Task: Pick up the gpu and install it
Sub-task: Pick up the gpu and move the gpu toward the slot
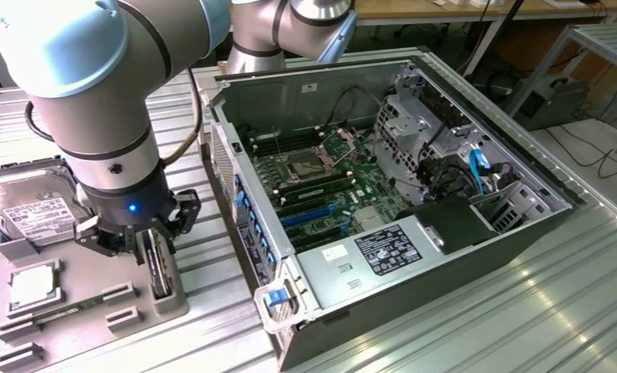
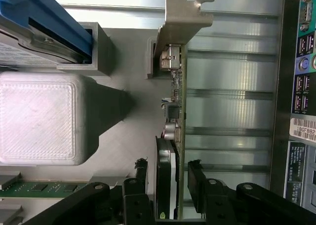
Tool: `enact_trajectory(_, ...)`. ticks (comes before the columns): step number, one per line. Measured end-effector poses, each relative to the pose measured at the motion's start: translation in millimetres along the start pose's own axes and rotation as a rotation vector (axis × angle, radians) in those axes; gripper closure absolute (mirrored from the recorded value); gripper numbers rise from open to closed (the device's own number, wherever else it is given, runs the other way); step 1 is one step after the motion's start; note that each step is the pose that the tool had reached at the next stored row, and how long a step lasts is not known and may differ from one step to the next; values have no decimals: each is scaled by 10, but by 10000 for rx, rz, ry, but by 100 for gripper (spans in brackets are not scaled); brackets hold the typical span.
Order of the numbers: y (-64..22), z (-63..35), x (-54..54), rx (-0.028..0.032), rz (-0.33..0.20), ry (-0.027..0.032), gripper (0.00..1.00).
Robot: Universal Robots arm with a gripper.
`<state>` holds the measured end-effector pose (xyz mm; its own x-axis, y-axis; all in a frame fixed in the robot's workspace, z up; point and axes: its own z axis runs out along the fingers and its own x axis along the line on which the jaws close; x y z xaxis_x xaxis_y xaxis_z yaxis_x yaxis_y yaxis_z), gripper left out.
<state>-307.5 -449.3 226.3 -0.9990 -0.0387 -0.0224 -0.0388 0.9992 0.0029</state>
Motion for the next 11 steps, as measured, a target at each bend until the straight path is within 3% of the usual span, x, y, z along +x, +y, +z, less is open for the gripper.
enact_trajectory(4,0,0,0,0,0,0,69)
enact_trajectory(11,0,0,0,0,0,0,71)
